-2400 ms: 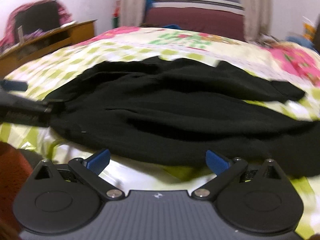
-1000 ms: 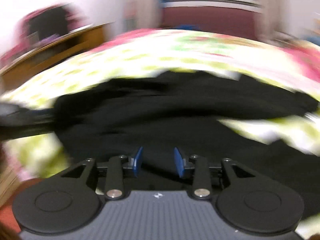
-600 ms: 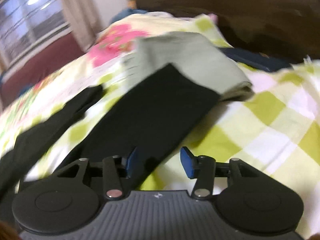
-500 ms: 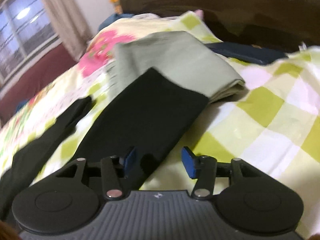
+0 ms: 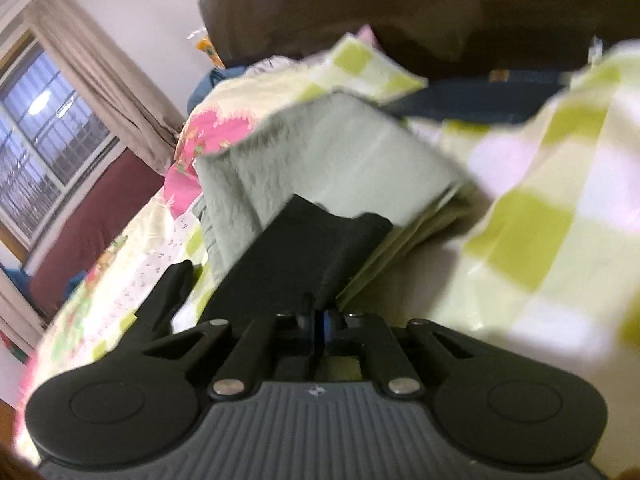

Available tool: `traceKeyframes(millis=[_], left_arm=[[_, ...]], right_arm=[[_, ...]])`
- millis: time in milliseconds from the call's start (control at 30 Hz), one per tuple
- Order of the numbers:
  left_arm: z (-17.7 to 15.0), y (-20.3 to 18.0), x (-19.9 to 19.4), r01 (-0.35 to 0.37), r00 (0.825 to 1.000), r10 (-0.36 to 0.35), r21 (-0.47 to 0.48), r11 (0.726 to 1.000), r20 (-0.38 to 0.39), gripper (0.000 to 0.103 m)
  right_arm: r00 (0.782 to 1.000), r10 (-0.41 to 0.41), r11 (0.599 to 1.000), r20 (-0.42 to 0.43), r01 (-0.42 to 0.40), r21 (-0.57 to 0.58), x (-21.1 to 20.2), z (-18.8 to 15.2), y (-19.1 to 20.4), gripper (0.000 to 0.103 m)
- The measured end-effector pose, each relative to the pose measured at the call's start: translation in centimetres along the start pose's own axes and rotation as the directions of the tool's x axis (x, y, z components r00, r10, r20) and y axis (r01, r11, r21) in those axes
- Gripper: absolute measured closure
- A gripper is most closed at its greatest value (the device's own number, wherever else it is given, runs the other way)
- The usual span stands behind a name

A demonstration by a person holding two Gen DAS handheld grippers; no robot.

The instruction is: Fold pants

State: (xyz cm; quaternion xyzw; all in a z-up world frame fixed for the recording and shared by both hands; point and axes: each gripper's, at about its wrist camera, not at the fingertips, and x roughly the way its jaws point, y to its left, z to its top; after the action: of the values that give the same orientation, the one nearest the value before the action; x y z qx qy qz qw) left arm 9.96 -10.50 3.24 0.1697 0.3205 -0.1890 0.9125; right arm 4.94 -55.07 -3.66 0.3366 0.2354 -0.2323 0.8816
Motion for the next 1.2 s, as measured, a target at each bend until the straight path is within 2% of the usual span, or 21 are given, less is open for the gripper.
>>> traceKeyframes(millis=[100, 133, 233, 267, 300, 333, 367, 433, 500, 567, 667, 767, 833, 867, 933, 1033, 1067, 1100, 1167, 1200], left_arm=[[-0.5, 0.1, 1.0, -0.012, 1.000, 0.012, 0.012, 1.000, -0.015, 0.057], [-0.8, 0.2, 1.2, -0.025, 0.999, 0.025, 0.022, 0.999, -0.021, 0.057], [-1.3, 2.1, 0.7, -0.063, 0.998, 0.063, 0.028, 0.998, -0.013, 0.057], [-1.4, 3.1, 0.5, -0.082, 0.997, 0.083, 0.028, 0.996, -0.007, 0.057], [-1.5, 4.4, 0.3, -0.112, 0.994, 0.112, 0.028, 0.993, 0.001, 0.057], [-1.6, 5.5, 0.3, -0.137, 0.991, 0.137, 0.026, 0.990, 0.005, 0.056], [-1.7, 7.0, 0.3, -0.164, 0.986, 0.164, 0.021, 0.986, 0.008, 0.054], [-2.1, 9.5, 0.7, -0.210, 0.978, 0.210, 0.017, 0.978, -0.003, 0.053], [-2.8, 11.7, 1.2, -0.226, 0.974, 0.226, 0.004, 0.974, -0.018, 0.053], [-3.7, 13.3, 1.5, -0.222, 0.974, 0.221, -0.013, 0.975, -0.039, 0.053], [-4.6, 15.1, 1.8, -0.178, 0.984, 0.176, -0.042, 0.983, -0.040, 0.053], [-4.9, 16.8, 3.1, -0.140, 0.990, 0.138, -0.070, 0.988, -0.043, 0.053], [-5.0, 18.1, 5.1, -0.150, 0.987, 0.145, -0.068, 0.986, -0.074, 0.052], [-5.1, 18.6, 5.9, -0.186, 0.980, 0.181, -0.051, 0.981, -0.085, 0.052], [-5.1, 20.5, 7.9, -0.309, 0.946, 0.308, 0.001, 0.951, -0.099, 0.051], [-4.7, 25.0, 8.9, -0.493, 0.867, 0.487, -0.038, 0.869, -0.105, 0.051], [-4.5, 26.6, 8.5, -0.515, 0.856, 0.507, -0.083, 0.853, -0.104, 0.050], [-4.4, 28.1, 8.0, -0.547, 0.837, 0.539, -0.133, 0.827, -0.093, 0.050], [-4.1, 30.0, 7.7, -0.615, 0.788, 0.609, -0.148, 0.774, -0.088, 0.048], [-4.1, 30.8, 7.6, -0.612, 0.791, 0.606, -0.147, 0.777, -0.087, 0.048]], right_arm=[[0.995, -0.090, 0.994, -0.045, 0.087, -0.060, 0.8, -0.4, -0.3, 0.096], [0.992, -0.119, 0.988, -0.041, 0.114, -0.105, 0.6, -0.6, 0.2, 0.092], [0.967, -0.234, 0.930, 0.103, 0.254, -0.266, -1.9, -1.4, 2.3, 0.076], [0.955, -0.254, 0.905, 0.151, 0.290, -0.311, -2.6, -1.7, 2.9, 0.074], [0.950, -0.257, 0.887, 0.176, 0.305, -0.347, -3.2, -1.8, 3.6, 0.073], [0.954, -0.235, 0.876, 0.185, 0.290, -0.385, -3.8, -1.9, 4.6, 0.073], [0.965, -0.194, 0.874, 0.177, 0.252, -0.416, -4.2, -2.0, 5.7, 0.073], [0.992, -0.071, 0.867, 0.101, 0.111, -0.487, -3.9, -2.6, 9.1, 0.073], [0.999, 0.047, 0.839, 0.007, -0.035, -0.542, -3.0, -4.1, 13.3, 0.073], [0.987, 0.138, 0.785, -0.085, -0.162, -0.598, -1.9, -6.3, 17.7, 0.073], [0.955, 0.217, 0.710, -0.202, -0.297, -0.639, -0.6, -9.8, 23.1, 0.073], [0.918, 0.258, 0.662, -0.300, -0.395, -0.637, 0.5, -12.8, 26.4, 0.073], [0.906, 0.255, 0.632, -0.336, -0.420, -0.651, 1.3, -14.5, 27.9, 0.072], [0.902, 0.249, 0.618, -0.351, -0.428, -0.660, 1.7, -15.2, 28.4, 0.072], [0.896, 0.236, 0.586, -0.375, -0.439, -0.681, 2.6, -16.2, 29.7, 0.072], [0.891, 0.234, 0.518, -0.388, -0.453, -0.726, 4.0, -16.9, 32.0, 0.071], [0.888, 0.236, 0.484, -0.395, -0.460, -0.744, 4.5, -17.0, 32.9, 0.069], [0.883, 0.239, 0.444, -0.403, -0.469, -0.764, 5.4, -17.3, 34.0, 0.065], [0.873, 0.245, 0.362, -0.421, -0.485, -0.796, 6.9, -17.7, 36.2, 0.059], [0.865, 0.243, 0.320, -0.439, -0.498, -0.806, 7.9, -17.8, 37.4, 0.058]])
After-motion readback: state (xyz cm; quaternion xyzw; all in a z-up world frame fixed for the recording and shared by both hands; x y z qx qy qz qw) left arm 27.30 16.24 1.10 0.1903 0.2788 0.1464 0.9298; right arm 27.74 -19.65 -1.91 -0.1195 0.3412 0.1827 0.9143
